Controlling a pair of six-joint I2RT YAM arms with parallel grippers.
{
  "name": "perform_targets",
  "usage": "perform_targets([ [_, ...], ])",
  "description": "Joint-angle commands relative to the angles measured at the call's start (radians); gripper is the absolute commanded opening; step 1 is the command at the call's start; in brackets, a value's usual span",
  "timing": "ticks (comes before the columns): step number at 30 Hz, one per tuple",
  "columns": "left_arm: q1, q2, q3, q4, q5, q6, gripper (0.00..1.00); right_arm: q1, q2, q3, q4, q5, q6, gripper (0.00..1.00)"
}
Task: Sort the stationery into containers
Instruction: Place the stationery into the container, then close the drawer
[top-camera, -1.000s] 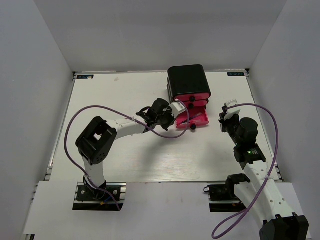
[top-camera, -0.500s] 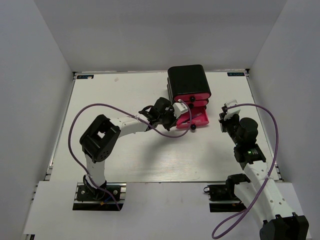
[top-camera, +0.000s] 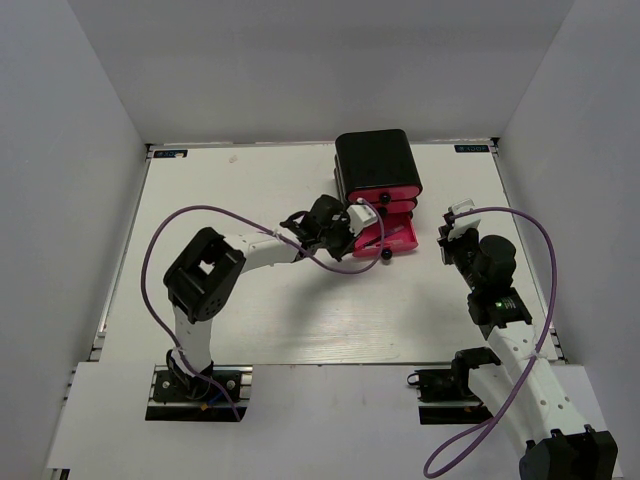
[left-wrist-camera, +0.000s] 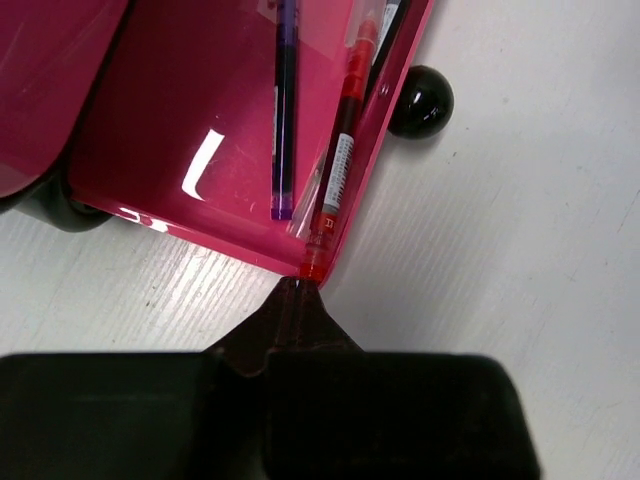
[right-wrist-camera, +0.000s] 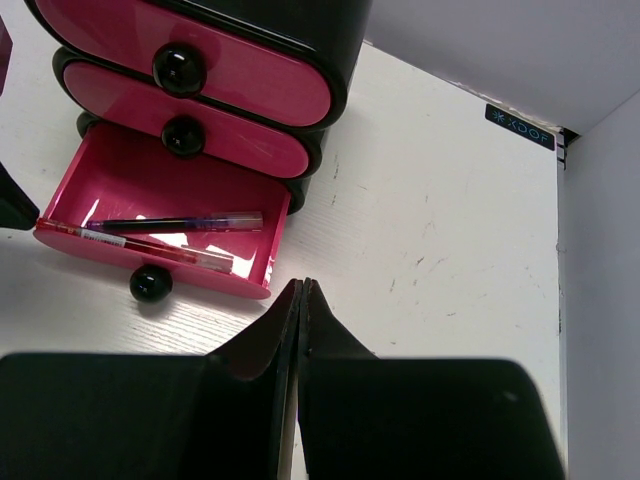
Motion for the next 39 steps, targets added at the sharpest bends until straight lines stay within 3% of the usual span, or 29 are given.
perform_targets([
  [1,0.001,-0.005,0.046,0.03,0.027,-0.024,0.0,-0.006,-0.012,-0.005,0.054,0.008,0.001,0.0],
  [11,0.001,0.001,0.069,0.041,-0.019,-0.046,0.0,-0.007,-0.008,-0.004,0.052,0.006,0.0,0.0],
  [14,0.001,-0.075,0.015,0.05,-0.085,-0.066,0.07,-0.009,-0.007,-0.007,0.049,-0.012,-0.005,0.02],
  [15,0.001,-0.101,0.001,0.064,-0.111,-0.066,0.15,-0.012,-0.002,-0.005,0.04,-0.021,-0.02,0.09],
  [17,0.001,-0.185,-0.041,0.073,-0.12,-0.077,0.25,-0.012,0.001,-0.007,0.015,-0.09,-0.054,0.34],
  [18,0.001,-0.213,-0.052,0.073,-0.133,-0.077,0.31,-0.012,0.008,-0.007,-0.012,-0.189,-0.069,0.42],
  [20,0.001,-0.268,-0.072,0.053,-0.15,-0.101,0.5,-0.012,0.021,-0.008,-0.058,-0.262,-0.141,0.56],
  [21,0.001,-0.322,-0.083,0.041,-0.198,-0.116,0.55,-0.012,0.028,-0.01,-0.113,-0.356,-0.158,0.58],
  [25,0.001,-0.439,-0.072,-0.176,-0.342,-0.234,0.72,-0.001,0.08,0.01,-0.184,-0.471,-0.239,0.66],
  [28,0.001,-0.549,-0.127,-0.327,-0.45,-0.25,0.73,0.002,0.168,0.062,-0.232,-0.463,-0.22,0.78],
  [31,0.001,-0.686,-0.301,-0.35,-0.513,-0.25,0.74,0.022,0.284,0.088,-0.253,-0.452,-0.183,0.8],
  [34,0.001,-0.899,-0.483,-0.338,-0.551,-0.239,0.84,0.055,0.425,0.136,-0.243,-0.402,-0.122,0.76],
  [35,0.001,-0.96,-0.524,-0.323,-0.605,-0.239,0.93,0.065,0.447,0.154,-0.243,-0.386,-0.096,0.75],
  [37,-0.008,-1.128,-0.58,-0.298,-0.556,-0.265,0.97,0.072,0.514,0.17,-0.233,-0.347,-0.069,0.74],
  [39,-0.008,-1.203,-0.592,-0.289,-0.561,-0.265,1.0,0.088,0.537,0.173,-0.201,-0.32,-0.019,0.76],
])
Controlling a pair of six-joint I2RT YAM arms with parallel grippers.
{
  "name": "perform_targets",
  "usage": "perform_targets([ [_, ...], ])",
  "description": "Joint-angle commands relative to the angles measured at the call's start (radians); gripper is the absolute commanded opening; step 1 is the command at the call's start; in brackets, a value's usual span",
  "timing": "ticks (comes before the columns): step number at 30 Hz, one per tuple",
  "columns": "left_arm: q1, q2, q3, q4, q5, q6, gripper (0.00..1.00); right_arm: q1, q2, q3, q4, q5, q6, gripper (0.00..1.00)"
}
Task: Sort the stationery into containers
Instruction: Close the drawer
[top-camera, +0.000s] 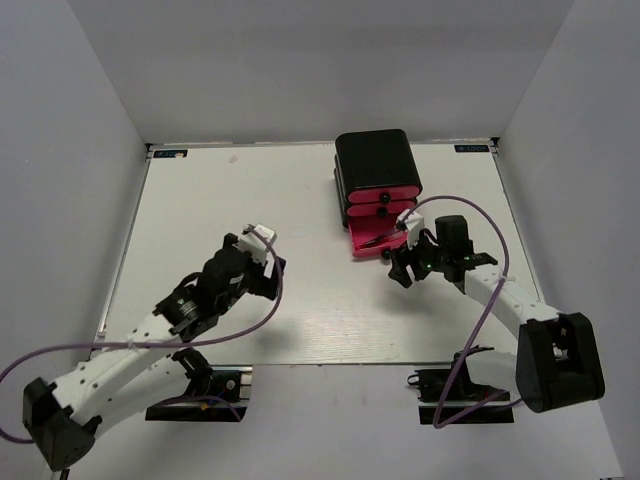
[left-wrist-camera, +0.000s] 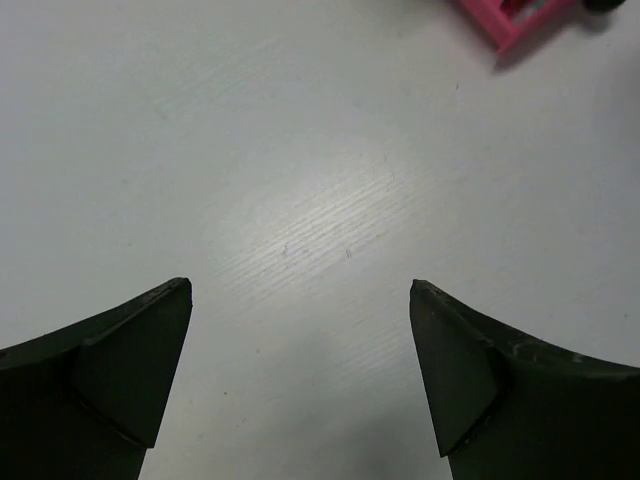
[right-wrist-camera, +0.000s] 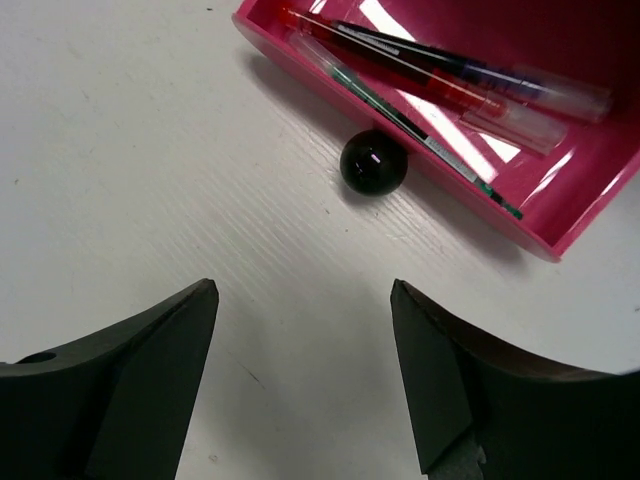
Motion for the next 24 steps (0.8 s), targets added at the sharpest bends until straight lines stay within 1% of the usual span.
perform_targets([
  [1,-0.006,-0.148,-0.014,0.04,-0.058,-0.019,1.0,0.022,0.041,0.042,0.056,0.055,0.113,0.76],
  [2,-0.006,-0.173,-0.014,0.04,-0.087,-0.019,1.0,0.028,0.059,0.041,0.075,0.073,0.126,0.76],
  [6,-0.006,-0.153,-0.005,0.03,-0.063,-0.019,1.0,0.034,0.142,0.065,0.109,0.07,0.214,0.8],
  [7,-0.006,-0.153,-0.005,0.03,-0.053,-0.019,1.0,0.031,0.162,0.067,0.116,0.065,0.228,0.8],
  [11,-0.006,-0.124,0.004,0.03,-0.014,-0.019,1.0,0.03,0.208,0.048,0.239,0.067,0.291,0.8],
  [17,-0.006,-0.124,-0.005,0.03,-0.004,-0.01,1.0,0.022,0.282,0.07,0.312,0.087,0.419,0.79],
  [18,-0.006,-0.124,-0.005,0.039,-0.004,-0.01,1.0,0.022,0.28,0.061,0.359,0.09,0.431,0.77],
  [21,0.003,-0.124,-0.005,0.039,-0.004,-0.01,1.0,0.025,0.277,0.03,0.425,0.095,0.475,0.71],
  [24,0.003,-0.124,-0.014,0.039,-0.004,-0.001,1.0,0.019,0.293,0.019,0.461,0.117,0.538,0.61],
])
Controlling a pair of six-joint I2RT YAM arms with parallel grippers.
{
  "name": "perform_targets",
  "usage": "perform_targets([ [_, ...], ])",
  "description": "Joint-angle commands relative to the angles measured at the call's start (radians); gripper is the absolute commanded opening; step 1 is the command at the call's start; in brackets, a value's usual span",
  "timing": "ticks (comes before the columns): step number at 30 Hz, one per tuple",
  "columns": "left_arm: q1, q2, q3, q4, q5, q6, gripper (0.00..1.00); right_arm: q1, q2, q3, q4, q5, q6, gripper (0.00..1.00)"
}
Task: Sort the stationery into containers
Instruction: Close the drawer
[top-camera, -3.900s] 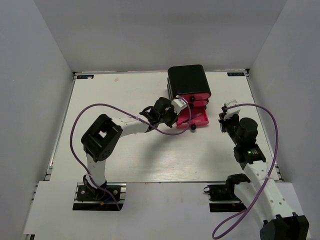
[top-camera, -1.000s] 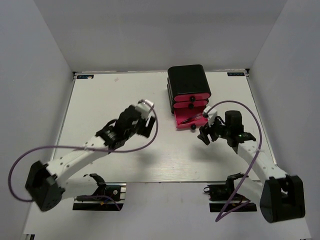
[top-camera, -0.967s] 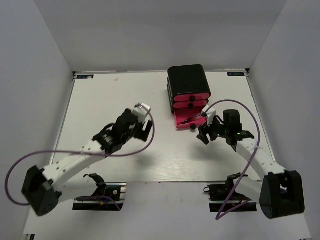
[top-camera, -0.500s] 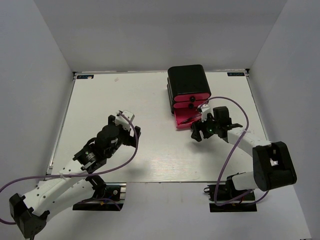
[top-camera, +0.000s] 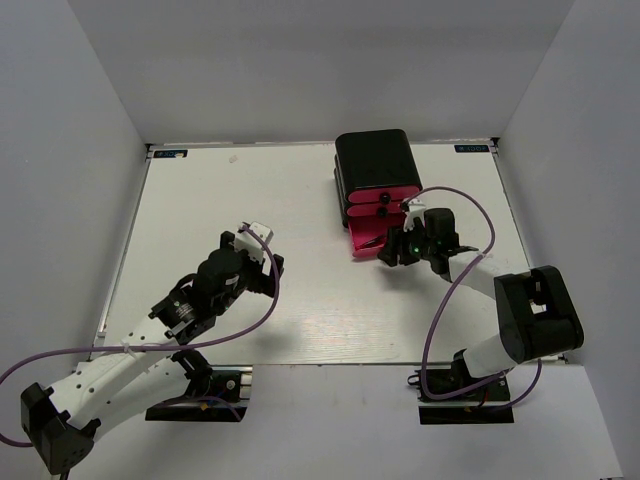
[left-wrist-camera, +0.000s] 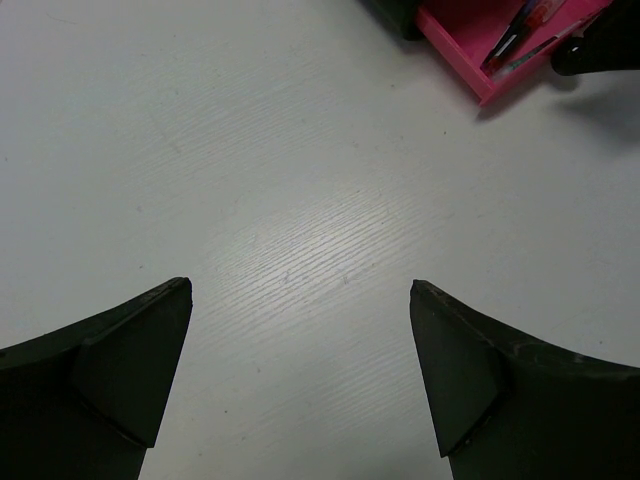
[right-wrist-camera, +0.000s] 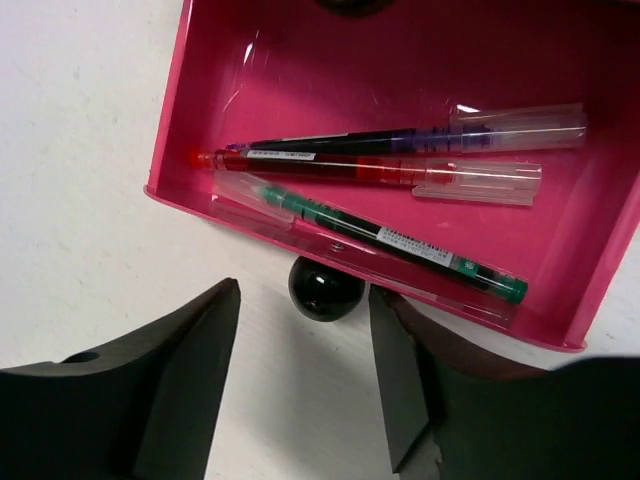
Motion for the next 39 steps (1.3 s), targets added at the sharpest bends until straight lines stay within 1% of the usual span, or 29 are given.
perform_targets([
  [1,0.003,-0.012,0.0,0.016,0.012,0.007,1.0,-0.006,0.006,-0.016,0.122,0.042,0.099,0.59],
  [4,0.003,-0.012,0.0,0.025,0.012,0.007,1.0,-0.006,0.009,-0.036,0.18,0.043,0.142,0.56],
  [7,0.003,-0.012,0.0,0.025,0.012,0.007,1.0,-0.002,0.052,-0.01,0.144,0.029,0.165,0.56],
  [11,0.003,-0.012,0.0,0.025,0.012,0.007,1.0,-0.006,0.067,-0.001,0.124,0.035,0.171,0.53],
  [15,0.003,-0.012,0.0,0.025,0.012,0.007,1.0,-0.006,0.074,0.015,0.088,0.03,0.179,0.53],
  [22,0.003,-0.012,0.0,0.025,0.003,0.007,1.0,-0.009,0.1,-0.007,0.165,0.036,0.216,0.48],
  [24,0.003,-0.012,0.0,0.025,0.003,0.007,1.0,-0.011,0.124,-0.007,0.183,0.042,0.24,0.44],
  [26,0.003,-0.012,0.0,0.025,-0.007,0.007,1.0,-0.014,0.139,-0.007,0.205,0.043,0.256,0.36],
  [29,0.003,-0.012,-0.009,0.025,-0.007,0.007,1.0,-0.021,0.133,-0.018,0.242,0.027,0.283,0.29],
  [31,0.003,-0.012,-0.009,0.025,-0.007,0.016,1.0,-0.029,0.115,-0.039,0.286,0.024,0.317,0.28],
  [32,0.003,-0.012,-0.009,0.025,-0.007,0.016,1.0,-0.034,0.103,-0.051,0.341,0.015,0.325,0.28],
  [33,0.003,-0.012,-0.009,0.025,-0.007,0.016,1.0,-0.04,0.092,-0.059,0.357,0.013,0.354,0.26],
  [35,0.003,-0.012,-0.009,0.025,-0.007,0.016,1.0,-0.043,0.086,-0.064,0.393,0.003,0.375,0.26],
  [39,0.003,-0.012,-0.009,0.025,-0.007,0.016,1.0,-0.047,0.121,-0.059,0.489,-0.008,0.437,0.26],
])
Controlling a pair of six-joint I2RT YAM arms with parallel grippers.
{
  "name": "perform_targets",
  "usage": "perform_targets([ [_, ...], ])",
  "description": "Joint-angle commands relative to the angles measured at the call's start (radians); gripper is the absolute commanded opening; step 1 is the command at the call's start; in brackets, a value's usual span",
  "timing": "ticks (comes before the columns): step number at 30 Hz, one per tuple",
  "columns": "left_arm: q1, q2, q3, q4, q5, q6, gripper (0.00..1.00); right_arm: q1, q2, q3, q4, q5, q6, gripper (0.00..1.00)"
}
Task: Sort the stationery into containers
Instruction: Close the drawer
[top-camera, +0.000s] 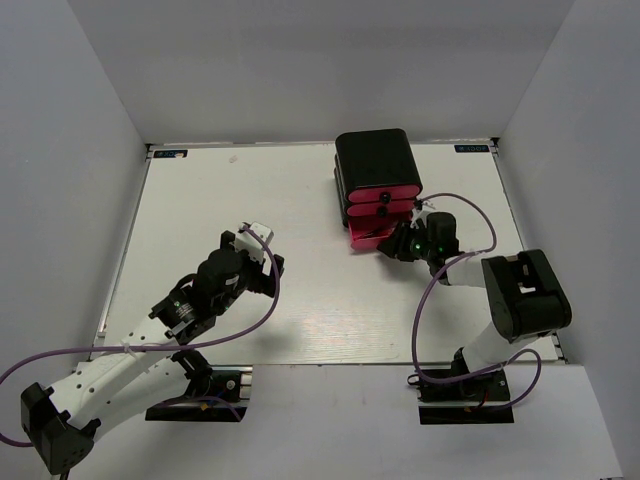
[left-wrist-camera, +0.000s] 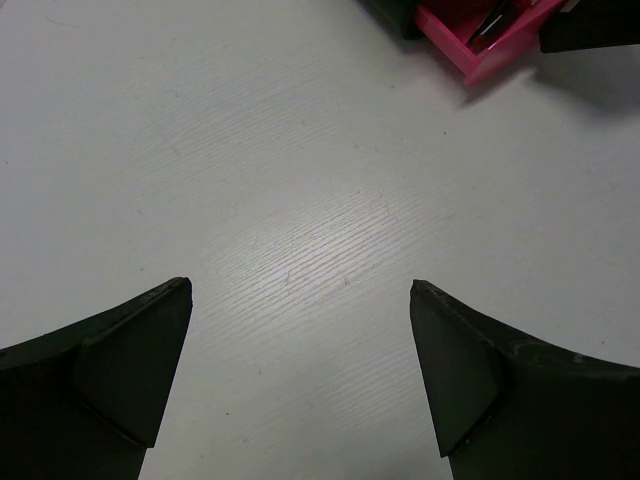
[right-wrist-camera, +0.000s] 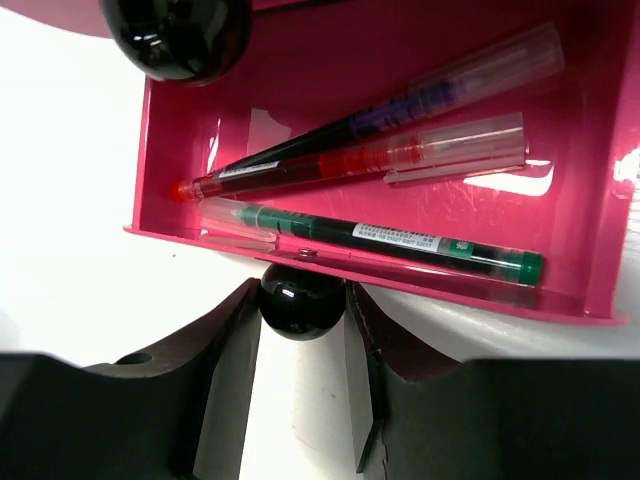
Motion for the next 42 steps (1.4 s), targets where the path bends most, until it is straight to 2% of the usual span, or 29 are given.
perform_targets([
  [1,0.003,-0.003,-0.007,0.018,-0.009,0.008,1.0,-0.011,0.009,0.019,0.182,-0.007,0.08,0.26],
  [7,0.003,-0.002,-0.007,0.018,-0.009,0.008,1.0,-0.028,0.121,0.068,0.251,-0.022,0.137,0.26],
  [10,0.003,0.008,-0.007,0.018,-0.019,0.008,1.0,-0.029,0.155,0.076,0.338,-0.028,0.174,0.26],
  [20,0.003,0.037,-0.007,0.018,-0.019,0.008,1.0,-0.035,0.267,0.121,0.46,-0.019,0.227,0.34],
  [34,0.003,0.047,-0.007,0.018,-0.019,0.008,1.0,-0.045,0.362,0.021,0.789,-0.013,0.362,0.45],
  [42,0.003,0.056,-0.007,0.018,-0.028,0.017,1.0,-0.049,0.452,0.024,0.989,-0.03,0.435,0.5],
])
